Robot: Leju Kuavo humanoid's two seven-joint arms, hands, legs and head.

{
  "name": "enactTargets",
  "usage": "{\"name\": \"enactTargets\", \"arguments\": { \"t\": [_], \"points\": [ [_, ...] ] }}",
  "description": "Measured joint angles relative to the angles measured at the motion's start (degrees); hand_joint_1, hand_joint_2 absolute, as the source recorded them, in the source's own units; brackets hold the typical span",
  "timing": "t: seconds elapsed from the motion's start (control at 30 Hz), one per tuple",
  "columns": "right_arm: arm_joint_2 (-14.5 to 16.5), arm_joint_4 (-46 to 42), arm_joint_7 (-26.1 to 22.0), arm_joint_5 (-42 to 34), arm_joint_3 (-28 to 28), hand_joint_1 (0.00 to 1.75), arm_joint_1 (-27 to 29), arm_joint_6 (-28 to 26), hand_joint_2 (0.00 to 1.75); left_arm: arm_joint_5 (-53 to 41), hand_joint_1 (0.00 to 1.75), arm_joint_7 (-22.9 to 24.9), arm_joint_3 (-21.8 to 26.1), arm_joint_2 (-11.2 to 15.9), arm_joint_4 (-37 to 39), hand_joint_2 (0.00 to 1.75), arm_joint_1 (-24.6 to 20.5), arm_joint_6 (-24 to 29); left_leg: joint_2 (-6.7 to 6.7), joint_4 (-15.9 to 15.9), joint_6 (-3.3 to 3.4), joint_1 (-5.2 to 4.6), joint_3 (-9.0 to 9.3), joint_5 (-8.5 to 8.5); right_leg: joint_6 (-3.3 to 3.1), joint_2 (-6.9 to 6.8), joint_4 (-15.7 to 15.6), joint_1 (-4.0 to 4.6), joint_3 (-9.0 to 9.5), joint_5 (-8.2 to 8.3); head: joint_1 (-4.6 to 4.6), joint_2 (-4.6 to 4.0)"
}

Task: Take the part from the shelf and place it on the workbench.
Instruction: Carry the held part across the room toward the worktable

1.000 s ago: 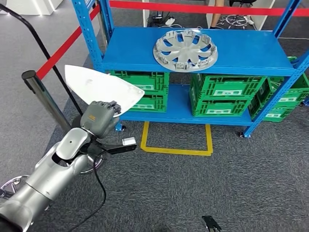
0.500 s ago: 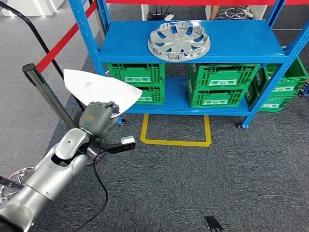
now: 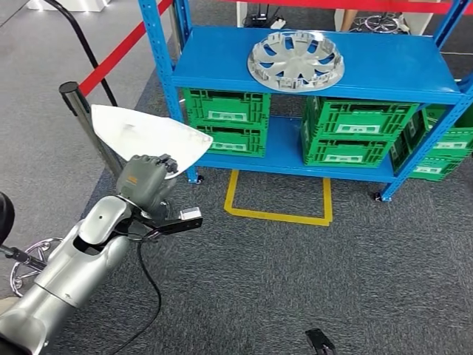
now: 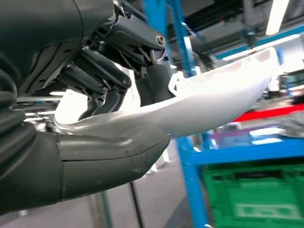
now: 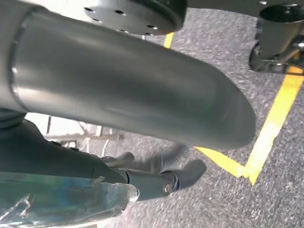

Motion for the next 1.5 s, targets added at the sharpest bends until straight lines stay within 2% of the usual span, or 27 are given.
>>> {"name": "enactTargets", "arguments": {
  "t": [0.1, 0.13, 0.17, 0.23, 0.3, 0.37, 0.43, 0.47, 0.53, 0.6, 0.67, 0.7, 0.73, 0.8, 0.87, 0.9, 0.97, 1.03, 1.1, 1.13, 1.17, 1.2, 1.27, 1.33, 1.4, 1.47, 1.5],
  "points": [
    [-0.02, -0.01, 0.03, 0.19, 0.39, 0.0, 0.13, 0.15, 0.0, -0.02, 1.75, 0.11, 0.08, 0.04, -0.02, 1.75, 0.12, -0.13, -1.55, -0.1, 0.3, 0.33, -0.3, 0.38, 0.67, 1.87, 10.59, -0.3, -4.53, -5.25, 0.16, 0.0],
    [-0.03, -0.01, 0.03, 0.28, 0.45, 0.0, 0.18, 0.21, 0.0, -0.02, 1.75, 0.13, 0.07, 0.04, -0.01, 1.75, 0.27, -0.21, -2.12, -0.04, 0.27, 0.36, -0.41, 0.46, 0.83, 1.99, 13.52, -0.41, -5.85, -6.1, 0.16, 0.0],
    [-0.04, -0.01, 0.04, 0.39, 0.5, 0.0, 0.22, 0.23, 0.0, -0.02, 1.75, 0.13, 0.08, 0.06, -0.01, 1.75, 0.41, -0.28, -2.75, 0.07, 0.19, 0.42, -0.49, 0.52, 0.97, 2.04, 14.54, -0.51, -6.33, -5.86, 0.16, 0.0],
    [-0.13, -0.01, 0.04, 0.59, 0.69, 0.0, 0.22, 0.13, 0.0, -0.04, 1.75, 0.13, 0.11, 0.13, -0.01, 1.75, 0.58, -0.4, -4.08, 0.37, -0.09, 0.66, -0.57, 0.61, 1.28, 2.57, 9.74, -0.84, -4.0, -2.34, 0.15, 0.0],
    [-0.22, -0.01, 0.02, 0.74, 0.91, 0.0, 0.19, -0.05, 0.0, -0.08, 1.75, 0.14, 0.19, 0.2, -0.03, 1.75, 0.53, -0.5, -5.39, 1.0, -0.64, 0.83, -0.97, 0.6, 1.62, 4.97, 2.12, -1.4, -0.1, 0.5, 0.15, 0.0],
    [-0.25, -0.01, -0.26, 0.91, 1.1, 0.0, 0.19, -0.16, 0.0, -0.18, 1.75, 0.15, 0.31, 0.26, -0.09, 1.75, 0.42, -0.63, -6.55, 1.52, -1.32, 0.88, -1.84, 0.93, 1.47, 6.49, -0.89, -1.66, 1.42, 0.75, 0.12, 0.0],
    [-0.23, -0.01, -0.26, 1.12, 1.27, 0.0, 0.18, -0.17, 0.0, -0.32, 1.75, 0.17, 0.43, 0.54, -0.15, 1.75, 0.49, -0.79, -7.56, 1.65, -1.89, 1.03, -2.63, 1.41, 0.76, 5.49, -0.81, -1.6, 1.18, 0.94, 0.14, 0.0],
    [-0.22, -0.01, -0.04, 1.2, 1.31, 0.0, 0.13, -0.16, 0.0, -0.37, 1.75, 0.19, 0.46, 0.71, -0.17, 1.75, 0.57, -0.85, -7.08, 2.03, -2.18, 0.99, -2.99, 1.14, 0.37, 4.87, -0.76, -1.63, 1.08, 1.1, 0.08, 0.0],
    [-0.19, -0.03, 0.32, 1.25, 1.41, 0.0, 0.1, -0.09, 0.0, -0.42, 1.75, 0.21, 0.5, 0.92, -0.22, 1.75, 0.58, -0.91, -4.43, 5.7, -2.76, 0.89, -4.76, -1.34, -0.38, 3.59, -0.88, -1.79, 0.91, 1.39, -0.37, 0.0],
    [-0.22, -0.03, 0.39, 1.27, 1.49, 0.0, 0.19, -0.07, 0.0, -0.45, 1.75, 0.23, 0.49, 0.86, -0.24, 1.75, 0.58, -0.93, -1.94, 13.9, -3.29, 1.01, -8.36, -5.5, -0.71, 2.17, -0.9, -1.72, 0.67, 1.48, -0.79, 0.0],
    [-0.26, -0.03, 0.51, 1.29, 1.53, 0.0, 0.29, -0.08, 0.0, -0.46, 1.75, 0.25, 0.46, 0.84, -0.24, 1.75, 0.73, -0.96, -1.43, 19.54, -3.56, 1.31, -10.69, -7.33, -0.76, 0.61, -0.89, -1.71, 0.51, 1.51, -0.8, 0.0],
    [-0.27, -0.03, 0.57, 1.3, 1.55, 0.0, 0.29, -0.09, 0.0, -0.46, 1.75, 0.25, 0.46, 0.85, -0.24, 1.75, 0.78, -0.97, -1.33, 19.0, -3.58, 1.4, -10.22, -6.55, -0.76, -0.15, -0.89, -1.72, 0.51, 1.51, -0.79, 0.0],
    [-0.27, -0.04, 0.62, 1.3, 1.6, 0.0, 0.25, -0.08, 0.0, -0.46, 1.75, 0.25, 0.47, 0.86, -0.25, 1.75, 0.79, -0.98, -0.99, 16.09, -3.53, 1.44, -8.52, -4.87, -0.74, -0.91, -0.89, -1.72, 0.56, 1.5, -0.79, 0.0],
    [-0.27, -0.05, 0.62, 1.3, 1.7, 0.0, 0.11, -0.08, 0.0, -0.46, 1.75, 0.26, 0.49, 0.86, -0.3, 1.75, 0.64, -0.98, 1.56, 7.6, -3.29, 1.14, -3.78, -1.5, -0.48, -2.24, -0.84, -1.5, 0.68, 1.37, -0.86, 0.0],
    [-0.28, -0.05, 0.62, 1.3, 1.74, 0.0, 0.08, -0.03, 0.0, -0.49, 1.75, 0.27, 0.49, 0.79, -0.4, 1.75, 0.46, -1.0, 3.6, 2.71, -2.78, 0.73, -1.45, -0.42, 0.02, -3.42, -0.83, -1.02, 0.7, 1.24, -0.81, 0.0],
    [-0.28, -0.05, 0.62, 1.31, 1.75, 0.0, 0.09, 0.05, 0.0, -0.51, 1.75, 0.28, 0.49, 0.8, -0.44, 1.75, 0.44, -1.03, 3.49, 2.19, -2.48, 0.52, -1.48, -0.58, 0.29, -4.09, -0.92, -0.85, 0.72, 1.22, -0.78, 0.0],
    [-0.28, -0.05, 0.63, 1.34, 1.77, 0.0, 0.08, 0.43, 0.0, -0.52, 1.75, 0.32, 0.5, 0.9, -0.51, 1.75, 0.53, -1.11, 2.03, 1.98, -1.7, 0.58, -1.81, -0.26, 0.87, -4.81, -0.99, -0.94, 0.83, 0.99, -0.66, 0.0],
    [-0.28, -0.05, 0.63, 1.4, 1.78, 0.0, 0.13, 0.81, 0.0, -0.52, 1.75, 0.34, 0.52, 0.99, -0.63, 1.75, 0.44, -1.21, 0.57, 1.73, -0.93, 0.8, -1.85, 0.09, 1.32, -2.36, 1.82, -1.13, -0.31, -1.06, -0.45, 0.0],
    [-0.32, -0.05, 0.57, 1.44, 1.78, 0.0, 0.32, 1.02, 0.0, -0.52, 1.75, 0.37, 0.5, 0.94, -0.7, 1.75, 0.35, -1.29, -0.94, 1.7, -0.42, 0.9, -1.9, 0.26, 1.34, 1.04, 9.14, -1.11, -3.59, -4.69, -0.14, 0.0],
    [-0.34, -0.05, 0.55, 1.45, 1.79, 0.0, 0.43, 1.08, 0.0, -0.52, 1.75, 0.38, 0.46, 0.88, -0.7, 1.75, 0.4, -1.33, -1.75, 1.71, -0.28, 0.85, -1.93, 0.32, 1.28, 1.8, 12.95, -1.05, -5.44, -6.04, -0.04, 0.0],
    [-0.37, -0.05, 0.54, 1.45, 1.79, 0.0, 0.51, 1.11, 0.0, -0.53, 1.75, 0.38, 0.43, 0.86, -0.7, 1.75, 0.48, -1.36, -2.62, 1.73, -0.22, 0.81, -1.95, 0.36, 1.2, 2.15, 15.28, -1.0, -6.73, -6.42, -0.03, 0.0],
    [-0.38, -0.05, 0.54, 1.46, 1.8, 0.0, 0.54, 1.13, 0.0, -0.53, 1.75, 0.37, 0.41, 0.87, -0.7, 1.75, 0.56, -1.38, -3.51, 1.76, -0.21, 0.78, -1.96, 0.4, 1.11, 2.31, 15.43, -0.97, -7.07, -5.68, -0.04, 0.0],
    [-0.38, -0.05, 0.54, 1.49, 1.8, 0.0, 0.52, 1.15, 0.0, -0.54, 1.75, 0.37, 0.42, 0.91, -0.7, 1.75, 0.6, -1.39, -5.26, 1.89, -0.29, 0.83, -1.95, 0.45, 0.91, 3.15, 9.24, -1.08, -4.6, -1.57, -0.03, 0.0],
    [-0.39, -0.05, 0.46, 1.51, 1.8, 0.0, 0.45, 1.27, 0.0, -0.54, 1.75, 0.37, 0.46, 0.95, -0.7, 1.75, 0.5, -1.41, -6.77, 2.24, -0.65, 0.81, -2.29, 0.55, 0.87, 5.61, 2.06, -1.5, -1.28, 1.14, -0.06, 0.0],
    [-0.4, -0.05, 0.18, 1.5, 1.8, 0.0, 0.4, 1.59, 0.0, -0.52, 1.75, 0.37, 0.52, 1.1, -0.79, 1.75, 0.38, -1.49, -8.08, 2.31, -1.35, 0.92, -2.9, 0.96, 0.81, 6.8, -0.21, -1.65, -0.16, 1.29, -0.11, 0.0],
    [-0.39, -0.05, 0.32, 1.52, 1.8, 0.0, 0.31, 2.05, 0.0, -0.49, 1.75, 0.37, 0.67, 1.47, -0.91, 1.75, 0.43, -1.57, -8.78, 2.16, -2.05, 1.12, -3.31, 1.33, 0.34, 5.62, -0.45, -1.63, -0.07, 1.61, -0.09, 0.0],
    [-0.38, -0.05, 0.59, 1.54, 1.8, 0.0, 0.22, 2.22, 0.0, -0.48, 1.75, 0.37, 0.78, 1.68, -0.98, 1.75, 0.46, -1.59, -7.73, 2.65, -2.38, 1.05, -3.62, 0.96, -0.01, 4.99, -0.58, -1.67, -0.03, 1.79, -0.33, 0.0]
  ]
}}
